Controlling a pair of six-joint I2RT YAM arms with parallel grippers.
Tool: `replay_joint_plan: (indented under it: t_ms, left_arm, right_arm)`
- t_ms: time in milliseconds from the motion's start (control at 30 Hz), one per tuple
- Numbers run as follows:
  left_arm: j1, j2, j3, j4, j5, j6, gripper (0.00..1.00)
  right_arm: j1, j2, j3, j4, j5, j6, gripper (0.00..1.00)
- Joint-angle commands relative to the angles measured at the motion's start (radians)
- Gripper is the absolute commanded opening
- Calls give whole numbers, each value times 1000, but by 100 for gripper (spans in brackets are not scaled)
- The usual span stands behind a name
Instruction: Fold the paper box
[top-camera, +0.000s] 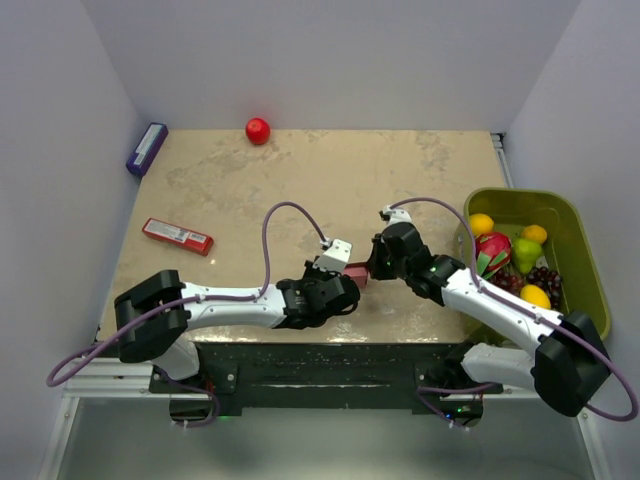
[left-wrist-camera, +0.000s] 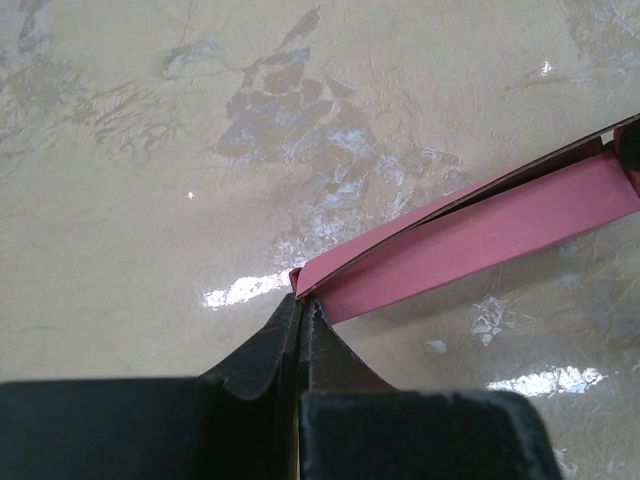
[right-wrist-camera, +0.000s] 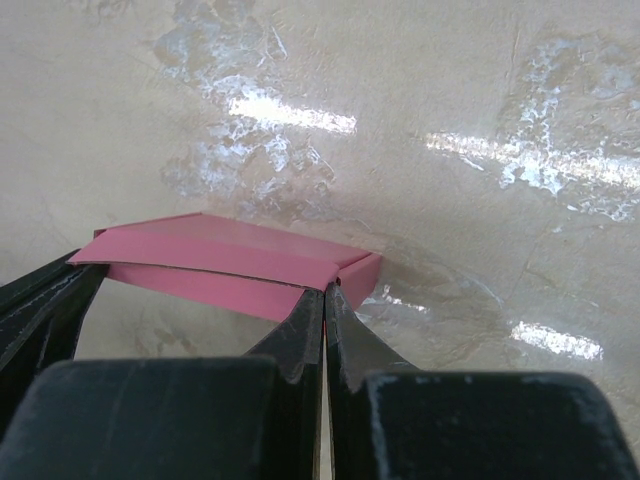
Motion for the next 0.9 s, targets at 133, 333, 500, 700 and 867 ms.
replay_joint_plan:
  t_ms: [133,333,500,700,867]
  left_arm:
    - [-26,78,-51,-146,213,-34,0]
    - [-26,86,-51,-149,217,-34,0]
    - [-26,80,-56,-149,215,-36,0]
    - [-26,73,-62,-146,215,-38,0]
    - [-27,67,-72,-148,215,-38,0]
  right_arm:
    - [15,4,-54,32,-54,26,0]
    - [15,-15,-66,81,-120,71,0]
    - [15,-26,-34,64,-115,68,0]
    - [15,-52,-73,84,-120,89,0]
    - [15,-63,-60,86,-120,106,0]
